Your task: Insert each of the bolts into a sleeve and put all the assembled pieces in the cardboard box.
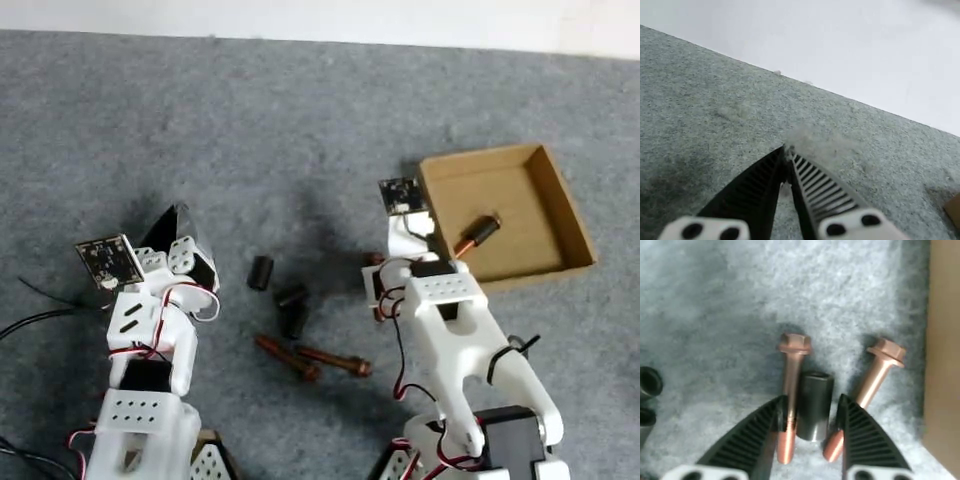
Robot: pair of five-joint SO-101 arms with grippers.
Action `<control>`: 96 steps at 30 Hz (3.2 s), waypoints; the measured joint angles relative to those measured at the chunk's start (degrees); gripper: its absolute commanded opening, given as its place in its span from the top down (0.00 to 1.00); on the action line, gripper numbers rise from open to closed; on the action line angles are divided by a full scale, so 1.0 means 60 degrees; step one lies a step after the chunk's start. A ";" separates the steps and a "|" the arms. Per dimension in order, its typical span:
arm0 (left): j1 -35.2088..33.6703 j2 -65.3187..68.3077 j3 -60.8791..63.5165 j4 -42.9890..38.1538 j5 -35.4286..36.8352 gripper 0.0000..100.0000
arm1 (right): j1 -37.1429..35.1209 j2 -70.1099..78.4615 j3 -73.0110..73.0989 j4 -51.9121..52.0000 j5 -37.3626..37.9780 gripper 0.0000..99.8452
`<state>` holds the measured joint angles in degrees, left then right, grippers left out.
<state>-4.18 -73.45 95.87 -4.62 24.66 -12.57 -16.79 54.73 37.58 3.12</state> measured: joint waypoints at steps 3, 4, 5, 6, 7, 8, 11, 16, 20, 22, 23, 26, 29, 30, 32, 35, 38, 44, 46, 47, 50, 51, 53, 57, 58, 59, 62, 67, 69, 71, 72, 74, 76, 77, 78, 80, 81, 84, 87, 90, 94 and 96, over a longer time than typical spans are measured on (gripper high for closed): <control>0.0000 0.0000 0.0000 0.0000 0.0000 0.99 | 0.0293 -0.0015 0.0000 0.0015 -0.0220 0.84; 0.0000 0.0000 0.0000 0.0000 0.0000 0.99 | 0.0352 -0.0015 0.0000 0.0015 -0.0249 0.84; 0.0000 0.0000 0.0000 0.0000 0.0000 0.99 | 0.0366 -0.0015 0.0000 0.0015 -0.0264 0.84; 0.0000 0.0000 0.0000 0.0000 0.0000 0.99 | 0.0381 -0.0015 0.0000 0.0015 -0.0264 0.84; 0.0000 0.0000 0.0000 0.0000 0.0000 0.99 | 0.0396 -0.0015 0.0000 0.0015 -0.0264 0.84; 0.0000 0.0000 0.0000 0.0000 0.0000 0.99 | 0.0396 -0.0015 0.0000 0.0015 -0.0264 0.84; 0.0000 0.0000 0.0000 0.0000 0.0000 0.99 | 0.0410 -0.0015 0.0000 0.0015 -0.0308 0.84; 0.0000 0.0000 0.0000 0.0000 0.0000 0.99 | 0.0410 -0.0015 0.0044 -0.0015 -0.0352 0.86; 0.0000 0.0000 0.0000 0.0000 0.0000 0.99 | 0.0440 -0.0015 0.0044 -0.0044 -0.0352 0.91; 0.0000 0.0000 0.0000 0.0000 0.0000 0.99 | 0.0484 0.0000 0.0059 0.0000 -0.0352 0.91; 0.0000 0.0000 0.0000 0.0000 0.0000 0.99 | 0.0498 0.0000 0.0059 0.0000 -0.0352 0.91; 0.0000 0.0000 0.0000 0.0000 0.0000 0.99 | 0.0498 0.0000 0.0059 0.0000 -0.0352 0.91; 0.0000 0.0000 0.0000 0.0000 0.0000 0.99 | 0.0498 0.0000 0.0059 0.0000 -0.0352 0.91; 0.0000 0.0000 0.0000 0.0000 0.0000 0.99 | 0.0498 0.0000 0.0059 0.0000 -0.0352 0.91; 0.0000 0.0000 0.0000 0.0000 0.0000 0.99 | 0.0498 0.0044 0.0059 0.0000 -0.0352 0.91; 0.0000 0.0000 0.0000 0.0000 0.0000 0.99 | 0.0498 0.0322 0.0029 -0.0044 -0.0352 0.91; 0.0000 0.0000 0.0000 0.0000 0.0000 0.99 | 0.0498 0.1128 -0.0293 0.0000 -0.0352 0.91; 0.0000 0.0000 0.0000 0.0000 0.0000 0.99 | 0.0498 0.1832 -0.0952 0.0322 -0.0352 0.91; 0.0000 0.0000 0.0000 0.0000 0.0000 0.99 | 0.0498 0.1861 -0.0982 0.0337 -0.0352 0.91; 0.0000 0.0000 0.0000 0.0000 0.0000 0.99 | 0.0498 0.1861 -0.0982 0.0337 -0.0352 0.91; 0.0000 0.0000 0.0000 0.0000 0.0000 0.99 | 0.0498 0.1861 -0.0982 0.0337 -0.0352 0.91; 0.0000 0.0000 0.0000 0.0000 0.0000 0.99 | 0.0498 0.1861 -0.0982 0.0337 -0.0352 0.91; 0.0000 0.0000 0.0000 0.0000 0.0000 0.99 | 0.0498 0.1875 -0.0982 0.0337 -0.0352 0.91; 0.0000 0.0000 0.0000 0.0000 0.0000 0.99 | 0.0498 0.1905 -0.0996 0.0337 -0.0352 0.91; 0.0000 0.0000 0.0000 0.0000 0.0000 0.99 | 0.0498 0.1905 -0.0996 0.0337 -0.0352 0.91; 0.0000 0.0000 0.0000 0.0000 0.0000 0.99 | 0.0498 0.1905 -0.0996 0.0337 -0.0352 0.91; 0.0000 0.0000 0.0000 0.0000 0.0000 0.99 | 0.0498 0.1905 -0.0996 0.0337 -0.0352 0.91; 0.0000 0.0000 0.0000 0.0000 0.0000 0.99 | 0.0498 0.1905 -0.0996 0.0337 -0.0352 0.91; 0.0000 0.0000 0.0000 0.0000 0.0000 0.99 | 0.0498 0.1934 -0.0996 0.0337 -0.0352 0.91; 0.0000 0.0000 0.0000 0.0000 0.0000 0.99 | 0.0498 0.2095 -0.1099 0.0366 -0.0352 0.91; 0.0000 0.0000 0.0000 0.0000 0.0000 0.99 | 0.0498 0.2198 -0.1172 0.0425 -0.0352 0.91; 0.0000 0.0000 0.0000 0.0000 0.0000 0.99 | 0.0498 0.2388 -0.1348 0.0586 -0.0352 0.91; 0.0000 0.0000 0.0000 0.0000 0.0000 0.99 | 0.0498 0.2608 -0.1685 0.0864 -0.0352 0.91; 0.0000 0.0000 0.0000 0.0000 0.0000 0.99 | 0.0498 0.2696 -0.1817 0.0952 -0.0352 0.91; 0.0000 0.0000 0.0000 0.0000 0.0000 0.99 | 0.0498 0.2769 -0.1905 0.0996 -0.0352 0.91; 0.0000 0.0000 0.0000 0.0000 0.0000 0.99 | 0.0498 0.2813 -0.1993 0.1026 -0.0352 0.91; 0.0000 0.0000 0.0000 0.0000 0.0000 0.99 | 0.0498 0.2813 -0.1993 0.1026 -0.0352 0.91; 0.0000 0.0000 0.0000 0.0000 0.0000 0.99 | 0.0498 0.2813 -0.2007 0.1026 -0.0352 0.91; 0.0000 0.0000 0.0000 0.0000 0.0000 0.99 | 0.0498 0.2813 -0.2007 0.1026 -0.0352 0.91; 0.0000 0.0000 0.0000 0.0000 0.0000 0.99 | 0.0498 0.2813 -0.2007 0.1040 -0.0352 0.91; 0.0000 0.0000 0.0000 0.0000 0.0000 0.99 | 0.0498 0.2813 -0.2007 0.1040 -0.0352 0.94; 0.0000 0.0000 0.0000 0.0000 0.0000 0.99 | 0.0498 0.2813 -0.2007 0.1040 -0.0352 1.00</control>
<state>-4.18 -73.45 95.87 -4.62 24.66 -9.58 0.09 42.68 43.82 1.01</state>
